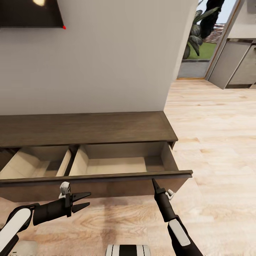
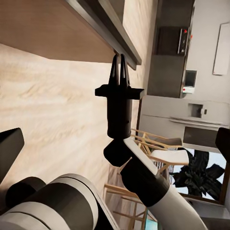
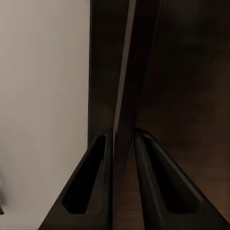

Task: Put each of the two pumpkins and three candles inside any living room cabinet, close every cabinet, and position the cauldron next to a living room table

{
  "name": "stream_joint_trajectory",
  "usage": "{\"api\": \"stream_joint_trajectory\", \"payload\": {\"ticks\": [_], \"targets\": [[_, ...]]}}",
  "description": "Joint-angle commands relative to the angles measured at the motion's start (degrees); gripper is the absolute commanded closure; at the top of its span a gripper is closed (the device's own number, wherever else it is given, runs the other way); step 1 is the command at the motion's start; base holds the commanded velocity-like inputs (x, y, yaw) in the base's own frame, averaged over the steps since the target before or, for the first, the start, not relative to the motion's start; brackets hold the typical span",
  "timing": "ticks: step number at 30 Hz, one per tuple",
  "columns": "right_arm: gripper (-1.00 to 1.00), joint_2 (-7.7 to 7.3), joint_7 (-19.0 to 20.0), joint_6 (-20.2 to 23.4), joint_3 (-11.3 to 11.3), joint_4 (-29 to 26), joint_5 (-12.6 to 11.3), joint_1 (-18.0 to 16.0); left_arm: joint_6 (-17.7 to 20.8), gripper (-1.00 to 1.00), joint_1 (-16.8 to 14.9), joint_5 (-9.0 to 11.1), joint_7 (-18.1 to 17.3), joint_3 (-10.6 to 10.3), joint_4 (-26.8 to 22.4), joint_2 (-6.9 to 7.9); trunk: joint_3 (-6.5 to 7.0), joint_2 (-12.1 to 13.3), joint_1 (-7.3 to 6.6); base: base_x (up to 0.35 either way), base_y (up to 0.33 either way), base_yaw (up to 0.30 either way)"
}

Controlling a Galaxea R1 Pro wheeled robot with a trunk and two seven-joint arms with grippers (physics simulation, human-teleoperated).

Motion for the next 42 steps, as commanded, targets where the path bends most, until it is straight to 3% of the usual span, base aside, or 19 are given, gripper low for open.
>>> {"api": "stream_joint_trajectory", "payload": {"ticks": [1,42], "targets": [[1.00,0.01,0.5,0.2,1.5,0.0,0.3,0.0,0.0,-1.00,0.0,0.0,0.0,0.0,0.0,0.00,0.00,0.0,-0.01,-0.105,0.000,0.000],[1.00,0.08,0.5,0.2,1.5,0.0,0.3,0.0,0.0,-1.00,0.0,0.0,0.0,0.0,0.0,-0.04,0.00,0.0,-0.01,-0.023,0.000,0.000]]}}
